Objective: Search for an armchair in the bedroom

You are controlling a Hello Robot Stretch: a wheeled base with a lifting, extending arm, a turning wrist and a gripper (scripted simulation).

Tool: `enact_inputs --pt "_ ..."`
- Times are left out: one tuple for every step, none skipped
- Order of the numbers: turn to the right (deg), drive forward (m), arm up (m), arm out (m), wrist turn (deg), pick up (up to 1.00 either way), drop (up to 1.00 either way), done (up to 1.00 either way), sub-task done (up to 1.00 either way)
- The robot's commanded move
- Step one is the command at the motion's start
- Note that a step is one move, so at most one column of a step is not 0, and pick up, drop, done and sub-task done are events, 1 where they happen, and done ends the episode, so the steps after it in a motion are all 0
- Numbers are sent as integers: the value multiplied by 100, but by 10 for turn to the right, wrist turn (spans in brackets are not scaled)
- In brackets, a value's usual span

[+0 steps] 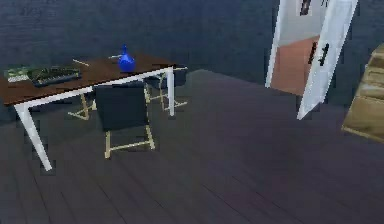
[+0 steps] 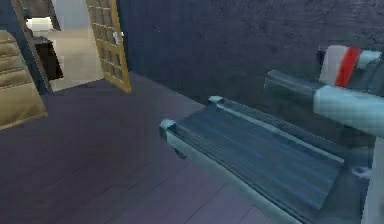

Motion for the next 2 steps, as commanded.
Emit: enact_inputs --pt "450 0 0 0 0 0 0 0 0" --pt "150 0 0 0 0 0 0 0 0"
